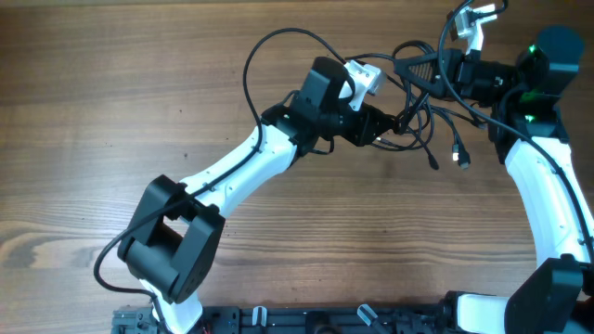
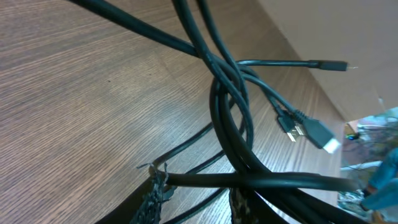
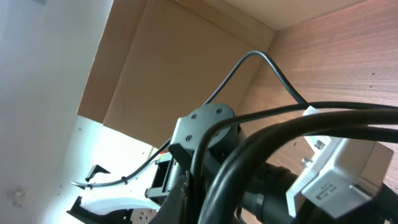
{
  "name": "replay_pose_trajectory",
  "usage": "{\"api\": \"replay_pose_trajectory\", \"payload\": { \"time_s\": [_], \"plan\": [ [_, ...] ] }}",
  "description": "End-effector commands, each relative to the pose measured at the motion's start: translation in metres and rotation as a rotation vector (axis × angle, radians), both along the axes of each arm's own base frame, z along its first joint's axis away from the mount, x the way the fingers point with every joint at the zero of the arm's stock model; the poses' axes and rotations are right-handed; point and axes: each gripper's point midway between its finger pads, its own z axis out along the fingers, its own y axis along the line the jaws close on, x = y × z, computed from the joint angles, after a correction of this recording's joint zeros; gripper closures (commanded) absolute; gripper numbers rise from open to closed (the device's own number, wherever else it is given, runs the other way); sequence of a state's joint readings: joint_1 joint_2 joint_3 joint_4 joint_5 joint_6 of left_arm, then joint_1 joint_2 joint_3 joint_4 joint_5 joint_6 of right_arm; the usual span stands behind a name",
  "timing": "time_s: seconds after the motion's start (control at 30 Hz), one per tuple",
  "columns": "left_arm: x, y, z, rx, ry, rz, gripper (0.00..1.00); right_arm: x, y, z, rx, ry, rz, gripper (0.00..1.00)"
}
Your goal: Untangle cables
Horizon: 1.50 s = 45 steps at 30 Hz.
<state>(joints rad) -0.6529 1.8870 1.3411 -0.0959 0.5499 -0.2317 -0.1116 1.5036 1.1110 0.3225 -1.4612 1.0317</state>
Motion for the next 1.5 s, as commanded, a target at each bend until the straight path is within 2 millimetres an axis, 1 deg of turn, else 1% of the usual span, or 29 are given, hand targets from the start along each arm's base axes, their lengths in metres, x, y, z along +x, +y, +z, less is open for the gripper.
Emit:
{"api": "replay_pose_trajectory", "payload": {
  "time_s": [0.0, 0.1, 0.17, 0.23, 0.27, 0.3, 0.33, 0.43, 0.5, 0.6, 0.67, 0.7, 0.77, 0.83, 0.87, 0.93, 0.97, 1.03, 1.07, 1.13, 1.17, 1.23, 1.33, 1.4, 1.47],
  "plan": [
    [-0.001, -0.010, -0.006, 0.034, -0.028, 0.036, 0.62, -0.007, 0.002, 0.008, 0.000, -0.022, 0.043, 0.96],
    [-0.003, -0.017, -0.003, 0.033, -0.055, 0.043, 0.63, -0.007, 0.002, 0.008, 0.001, -0.021, 0.045, 0.96],
    [0.001, -0.017, -0.004, 0.040, -0.054, 0.089, 0.68, -0.008, 0.002, 0.008, 0.001, -0.021, 0.051, 0.95],
    [0.012, -0.008, -0.009, 0.061, -0.018, 0.196, 0.75, -0.008, 0.002, 0.008, 0.001, -0.022, 0.053, 0.96],
    [0.018, -0.002, -0.012, 0.072, 0.004, 0.257, 0.81, -0.008, 0.002, 0.008, 0.001, -0.022, 0.053, 0.96],
    [0.024, 0.005, -0.015, 0.079, 0.028, 0.321, 0.92, -0.008, 0.002, 0.008, 0.001, -0.023, 0.053, 0.95],
    [0.028, 0.009, -0.016, 0.082, 0.046, 0.363, 0.96, -0.008, 0.002, 0.008, -0.001, -0.031, 0.053, 0.96],
    [0.037, 0.029, -0.027, 0.109, 0.124, 0.504, 0.96, -0.008, 0.002, 0.008, -0.002, -0.039, 0.053, 0.96],
    [0.039, 0.047, -0.040, 0.159, 0.175, 0.586, 0.96, -0.006, 0.002, 0.008, -0.005, -0.048, 0.042, 0.96],
    [0.037, 0.080, -0.061, 0.276, 0.225, 0.690, 0.96, -0.004, 0.001, 0.008, -0.010, -0.067, 0.029, 0.96],
    [0.034, 0.100, -0.072, 0.353, 0.245, 0.730, 0.96, -0.002, 0.001, 0.008, -0.013, -0.077, 0.014, 0.95],
    [0.032, 0.106, -0.075, 0.377, 0.254, 0.747, 0.96, 0.000, 0.000, 0.007, -0.016, -0.083, 0.005, 0.96],
    [0.029, 0.130, -0.084, 0.442, 0.295, 0.825, 0.96, 0.005, -0.001, 0.003, -0.019, -0.065, -0.025, 0.96],
    [0.027, 0.140, -0.088, 0.472, 0.318, 0.837, 0.96, 0.009, -0.001, -0.004, -0.025, -0.056, -0.047, 0.96],
    [0.025, 0.142, -0.088, 0.472, 0.332, 0.828, 0.96, 0.010, -0.002, -0.008, -0.028, -0.045, -0.055, 0.96],
    [0.022, 0.137, -0.083, 0.452, 0.343, 0.765, 0.96, 0.014, -0.003, -0.016, -0.038, -0.025, -0.076, 0.95],
    [0.020, 0.129, -0.074, 0.423, 0.337, 0.686, 0.96, 0.018, -0.004, -0.023, -0.051, -0.010, -0.100, 0.95],
    [0.014, 0.117, -0.048, 0.357, 0.300, 0.552, 0.96, 0.024, -0.006, -0.035, -0.081, 0.021, -0.152, 0.96],
    [0.012, 0.114, -0.035, 0.329, 0.279, 0.510, 0.96, 0.026, -0.006, -0.041, -0.096, 0.035, -0.170, 0.95],
    [0.007, 0.112, -0.010, 0.270, 0.256, 0.460, 0.95, 0.031, -0.006, -0.052, -0.129, 0.068, -0.215, 0.95],
    [0.005, 0.113, 0.002, 0.237, 0.257, 0.446, 0.93, 0.036, -0.007, -0.059, -0.154, 0.092, -0.255, 0.95],
    [-0.002, 0.118, 0.019, 0.206, 0.262, 0.434, 0.89, 0.046, -0.009, -0.072, -0.214, 0.111, -0.337, 0.95],
    [-0.008, 0.123, 0.027, 0.207, 0.264, 0.438, 0.85, 0.054, -0.006, -0.079, -0.261, 0.115, -0.397, 0.95],
    [-0.010, 0.124, 0.028, 0.210, 0.267, 0.437, 0.85, 0.057, -0.001, -0.081, -0.300, 0.112, -0.419, 0.95],
    [-0.010, 0.124, 0.027, 0.212, 0.269, 0.438, 0.86, 0.059, 0.004, -0.086, -0.405, 0.117, -0.457, 0.95]
  ]
}}
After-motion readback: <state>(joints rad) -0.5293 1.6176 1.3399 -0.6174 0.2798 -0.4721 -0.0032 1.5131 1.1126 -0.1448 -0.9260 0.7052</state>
